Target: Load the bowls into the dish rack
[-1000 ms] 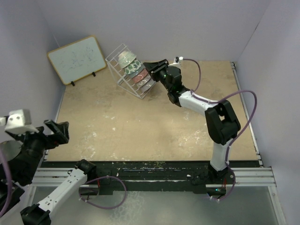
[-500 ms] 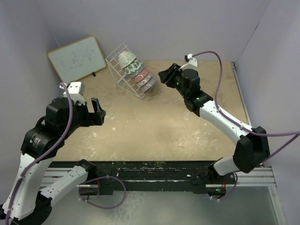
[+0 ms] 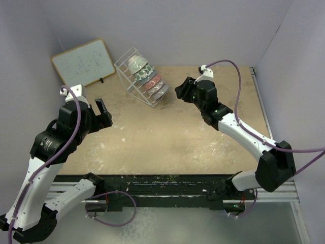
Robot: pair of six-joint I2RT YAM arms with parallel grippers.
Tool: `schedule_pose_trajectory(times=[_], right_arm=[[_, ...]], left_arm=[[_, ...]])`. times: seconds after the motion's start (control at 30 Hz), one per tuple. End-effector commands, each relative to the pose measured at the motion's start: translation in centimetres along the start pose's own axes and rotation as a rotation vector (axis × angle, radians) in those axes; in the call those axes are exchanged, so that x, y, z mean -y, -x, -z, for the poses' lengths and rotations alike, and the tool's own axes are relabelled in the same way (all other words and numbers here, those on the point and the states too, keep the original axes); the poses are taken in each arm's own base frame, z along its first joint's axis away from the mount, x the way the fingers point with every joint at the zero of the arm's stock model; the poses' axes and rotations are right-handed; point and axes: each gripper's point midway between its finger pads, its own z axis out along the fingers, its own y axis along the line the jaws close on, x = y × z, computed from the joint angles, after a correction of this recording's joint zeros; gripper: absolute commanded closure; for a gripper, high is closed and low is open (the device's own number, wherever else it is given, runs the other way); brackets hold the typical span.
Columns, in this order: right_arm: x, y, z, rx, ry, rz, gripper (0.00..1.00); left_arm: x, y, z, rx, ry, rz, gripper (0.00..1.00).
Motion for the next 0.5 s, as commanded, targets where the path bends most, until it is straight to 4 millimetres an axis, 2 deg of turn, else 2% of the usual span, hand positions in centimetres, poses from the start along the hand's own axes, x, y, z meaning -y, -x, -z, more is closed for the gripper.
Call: schedule_pose_trajectory(times=[0.0, 0.2, 0.47], right_arm=[[-0.48, 1.63, 1.01, 0.05, 0.023, 0.023, 0.5], [-0.52, 1.58, 1.12, 0.043, 0.025, 0.029, 0.5], [-0.12, 1.42, 1.49, 0.038, 0.013, 0.045, 0.5]], left_arm=[[-1.56, 0.83, 0.01, 0.053, 0.099, 0.072, 0.01], [-1.94, 0.59, -0.53, 0.041, 0.138, 0.063, 0.01], [-1.12, 0.58, -0.78, 0.032, 0.096, 0.038, 0.01]])
